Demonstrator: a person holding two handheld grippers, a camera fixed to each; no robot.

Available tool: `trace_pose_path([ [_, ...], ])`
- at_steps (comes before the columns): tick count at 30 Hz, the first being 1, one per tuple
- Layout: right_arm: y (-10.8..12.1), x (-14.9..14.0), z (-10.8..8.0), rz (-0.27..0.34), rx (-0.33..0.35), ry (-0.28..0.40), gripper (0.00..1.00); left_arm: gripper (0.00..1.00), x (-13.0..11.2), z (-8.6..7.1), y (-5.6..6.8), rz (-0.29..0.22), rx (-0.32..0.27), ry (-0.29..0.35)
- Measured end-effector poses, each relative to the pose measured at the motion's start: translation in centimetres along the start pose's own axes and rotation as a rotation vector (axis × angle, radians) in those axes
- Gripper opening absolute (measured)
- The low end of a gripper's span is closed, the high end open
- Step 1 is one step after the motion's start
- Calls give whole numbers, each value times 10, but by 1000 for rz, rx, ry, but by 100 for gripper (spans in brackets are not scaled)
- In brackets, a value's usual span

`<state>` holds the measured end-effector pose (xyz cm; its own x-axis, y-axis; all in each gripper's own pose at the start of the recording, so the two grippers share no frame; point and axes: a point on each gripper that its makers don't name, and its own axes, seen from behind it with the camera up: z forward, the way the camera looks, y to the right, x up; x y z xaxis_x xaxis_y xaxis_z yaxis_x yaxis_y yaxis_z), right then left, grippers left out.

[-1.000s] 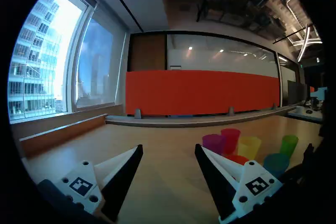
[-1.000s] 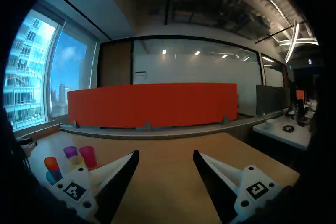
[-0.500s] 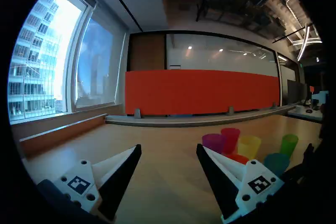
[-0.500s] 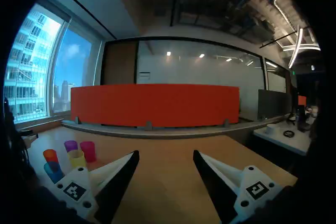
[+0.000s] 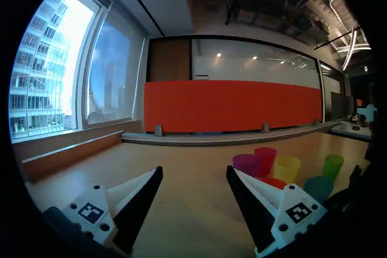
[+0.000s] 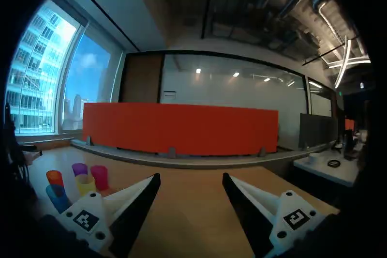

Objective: Pour water

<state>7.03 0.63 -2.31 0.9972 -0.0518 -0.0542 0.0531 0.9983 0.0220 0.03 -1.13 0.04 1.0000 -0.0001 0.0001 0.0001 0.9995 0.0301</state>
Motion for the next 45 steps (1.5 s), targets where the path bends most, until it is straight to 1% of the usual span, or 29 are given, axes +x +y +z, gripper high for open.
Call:
trace_pose_path([
  [6,-1,-6,11,2,-15,16,99,97,1,1,0,1,0,0],
  [12,-9,-26,18,7,-7,13,99,97,1,1,1,1,0,0],
  [19,-15,-46,20,19,1,-2,99,97,0,1,0,1,0,0],
  [30,-5,-65,20,40,-29,-30,99,97,1,1,0,1,0,0],
  [45,-7,-72,21,48,-40,-52,99,97,0,1,1,1,0,0],
])
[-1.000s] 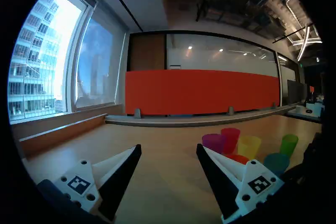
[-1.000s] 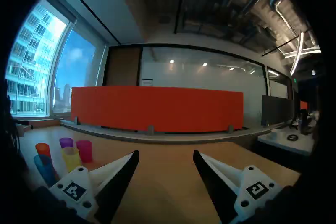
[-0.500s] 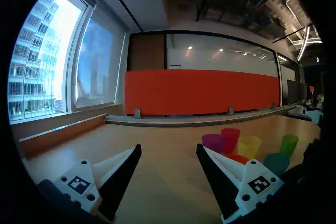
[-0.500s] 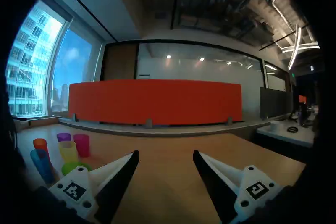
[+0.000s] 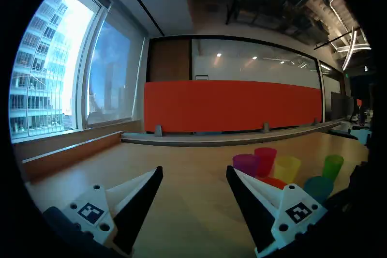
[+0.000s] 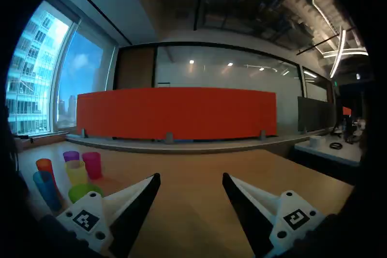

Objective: Pour water

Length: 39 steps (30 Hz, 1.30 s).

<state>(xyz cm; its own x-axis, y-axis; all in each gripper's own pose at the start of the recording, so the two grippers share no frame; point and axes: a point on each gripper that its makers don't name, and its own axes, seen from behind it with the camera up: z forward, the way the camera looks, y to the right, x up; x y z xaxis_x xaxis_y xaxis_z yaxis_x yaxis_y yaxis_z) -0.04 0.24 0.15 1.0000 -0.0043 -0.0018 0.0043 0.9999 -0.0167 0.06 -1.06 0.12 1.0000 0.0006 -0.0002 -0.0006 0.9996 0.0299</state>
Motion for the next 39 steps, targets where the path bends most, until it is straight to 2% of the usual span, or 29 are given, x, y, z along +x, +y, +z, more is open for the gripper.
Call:
trace_pose_path([
  [39,-2,0,-2,3,12,-2,99,97,0,-1,0,0,0,0],
])
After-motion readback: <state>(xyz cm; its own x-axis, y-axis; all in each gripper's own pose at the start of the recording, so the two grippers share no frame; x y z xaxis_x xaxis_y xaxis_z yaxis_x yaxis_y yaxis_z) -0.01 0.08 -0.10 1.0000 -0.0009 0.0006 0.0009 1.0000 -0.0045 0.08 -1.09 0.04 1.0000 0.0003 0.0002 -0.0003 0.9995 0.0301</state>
